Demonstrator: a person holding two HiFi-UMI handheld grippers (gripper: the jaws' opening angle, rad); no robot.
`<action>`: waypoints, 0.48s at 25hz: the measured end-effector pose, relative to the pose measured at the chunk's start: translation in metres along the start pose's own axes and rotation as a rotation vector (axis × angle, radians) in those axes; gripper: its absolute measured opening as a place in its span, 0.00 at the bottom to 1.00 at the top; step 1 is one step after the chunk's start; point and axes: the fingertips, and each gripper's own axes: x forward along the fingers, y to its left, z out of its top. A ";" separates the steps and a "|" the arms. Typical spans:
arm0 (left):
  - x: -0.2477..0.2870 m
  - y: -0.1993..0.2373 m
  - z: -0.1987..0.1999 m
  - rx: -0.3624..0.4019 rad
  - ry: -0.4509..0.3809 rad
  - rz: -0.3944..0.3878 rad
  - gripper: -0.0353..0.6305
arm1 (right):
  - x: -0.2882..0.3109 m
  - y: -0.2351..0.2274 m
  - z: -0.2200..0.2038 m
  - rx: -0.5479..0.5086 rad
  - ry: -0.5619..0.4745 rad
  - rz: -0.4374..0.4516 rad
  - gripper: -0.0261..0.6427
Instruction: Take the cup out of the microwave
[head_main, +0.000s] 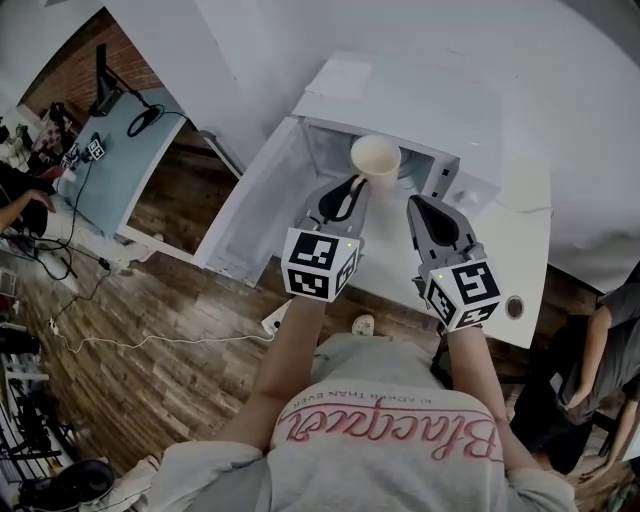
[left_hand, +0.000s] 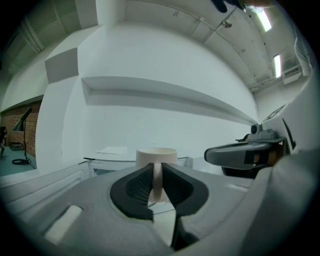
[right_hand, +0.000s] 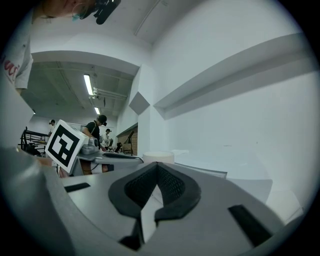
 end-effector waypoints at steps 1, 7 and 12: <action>-0.001 -0.003 0.003 0.000 -0.006 -0.006 0.13 | 0.000 -0.001 0.002 -0.001 -0.005 0.000 0.06; -0.007 -0.016 0.019 0.015 -0.040 -0.018 0.13 | -0.003 -0.005 0.013 -0.025 -0.018 0.007 0.06; -0.010 -0.017 0.027 0.032 -0.065 0.010 0.13 | -0.007 -0.008 0.017 -0.049 -0.015 0.012 0.05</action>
